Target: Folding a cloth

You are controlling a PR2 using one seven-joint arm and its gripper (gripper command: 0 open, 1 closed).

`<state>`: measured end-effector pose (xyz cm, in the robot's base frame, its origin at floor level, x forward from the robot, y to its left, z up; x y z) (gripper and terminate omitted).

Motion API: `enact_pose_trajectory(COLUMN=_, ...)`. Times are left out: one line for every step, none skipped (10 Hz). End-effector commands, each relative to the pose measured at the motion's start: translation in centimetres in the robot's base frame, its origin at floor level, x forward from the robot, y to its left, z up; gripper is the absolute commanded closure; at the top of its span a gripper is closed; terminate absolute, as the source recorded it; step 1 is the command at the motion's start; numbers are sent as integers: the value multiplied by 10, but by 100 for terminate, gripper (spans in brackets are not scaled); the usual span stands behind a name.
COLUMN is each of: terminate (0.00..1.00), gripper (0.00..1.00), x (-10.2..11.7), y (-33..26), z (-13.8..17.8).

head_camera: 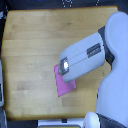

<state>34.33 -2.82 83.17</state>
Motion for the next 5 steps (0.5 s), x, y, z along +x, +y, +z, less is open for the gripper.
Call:
enact_pose_trajectory(terminate=0, gripper=100, x=-39, y=36, z=-19)
enact_pose_trajectory(terminate=0, gripper=100, x=-34, y=38, z=-23)
enact_pose_trajectory(terminate=0, gripper=100, x=-32, y=38, z=-24)
enact_pose_trajectory(terminate=0, gripper=100, x=-33, y=36, z=-26)
enact_pose_trajectory(terminate=0, gripper=100, x=-33, y=36, z=-27)
